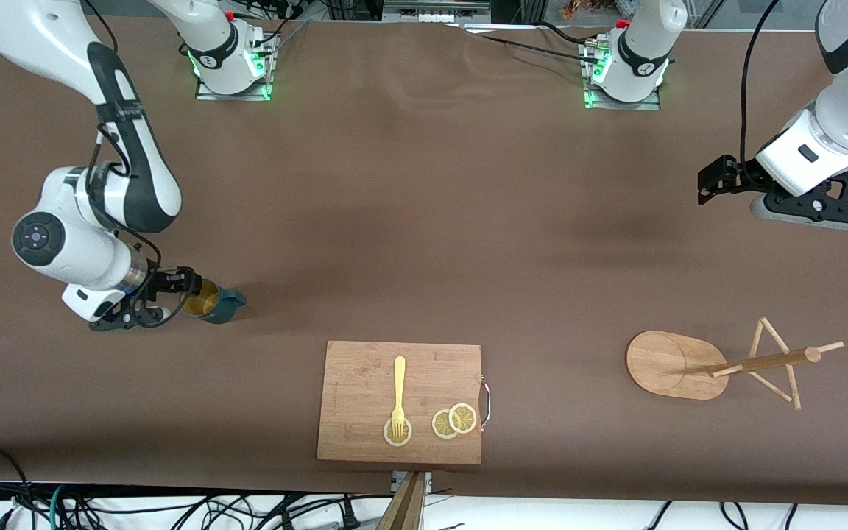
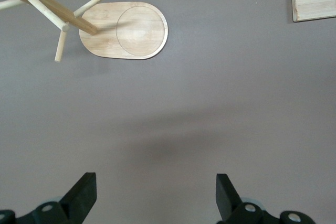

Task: Pass cup and hang on rack
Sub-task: 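Reach the right gripper down to the teal mug lying on its side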

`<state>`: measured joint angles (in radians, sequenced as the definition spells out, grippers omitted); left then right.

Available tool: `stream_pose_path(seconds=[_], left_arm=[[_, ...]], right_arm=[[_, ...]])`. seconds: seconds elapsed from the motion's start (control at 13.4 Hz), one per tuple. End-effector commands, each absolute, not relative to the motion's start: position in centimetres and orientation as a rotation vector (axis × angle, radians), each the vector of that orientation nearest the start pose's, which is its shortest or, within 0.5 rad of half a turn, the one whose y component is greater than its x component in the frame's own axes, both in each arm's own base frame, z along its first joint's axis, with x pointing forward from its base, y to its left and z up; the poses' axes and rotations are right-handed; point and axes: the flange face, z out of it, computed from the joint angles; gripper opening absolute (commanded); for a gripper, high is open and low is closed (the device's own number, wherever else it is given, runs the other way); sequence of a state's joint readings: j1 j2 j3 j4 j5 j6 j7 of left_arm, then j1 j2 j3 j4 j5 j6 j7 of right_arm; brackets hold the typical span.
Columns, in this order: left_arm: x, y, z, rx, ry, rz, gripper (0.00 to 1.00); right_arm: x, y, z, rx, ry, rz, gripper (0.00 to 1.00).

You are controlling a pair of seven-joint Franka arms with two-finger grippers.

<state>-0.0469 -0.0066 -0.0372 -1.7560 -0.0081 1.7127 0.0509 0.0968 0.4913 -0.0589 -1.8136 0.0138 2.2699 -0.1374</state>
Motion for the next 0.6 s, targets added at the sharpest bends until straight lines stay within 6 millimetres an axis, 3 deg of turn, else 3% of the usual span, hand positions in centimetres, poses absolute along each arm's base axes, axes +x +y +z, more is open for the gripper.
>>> stream_pose_path(seconds=[0.0, 0.07, 0.37, 0.52], left_arm=[[55.7, -4.9, 55.7, -3.110, 0.211, 0.049, 1.00], [55.7, -4.9, 55.7, -3.109, 0.202, 0.049, 1.00], [55.7, -4.9, 55.7, -3.110, 0.197, 0.049, 1.00], [55.7, -4.9, 55.7, -3.110, 0.185, 0.051, 1.00]], right_arm=[[65.3, 2.9, 25.2, -3.145, -0.307, 0.046, 0.82], [65.4, 2.9, 24.8, -3.144, -0.302, 0.039, 0.70], [66.0, 3.7, 24.9, -3.134, -0.248, 0.025, 0.01], [66.2, 5.2, 25.3, -3.131, -0.256, 0.023, 0.00]])
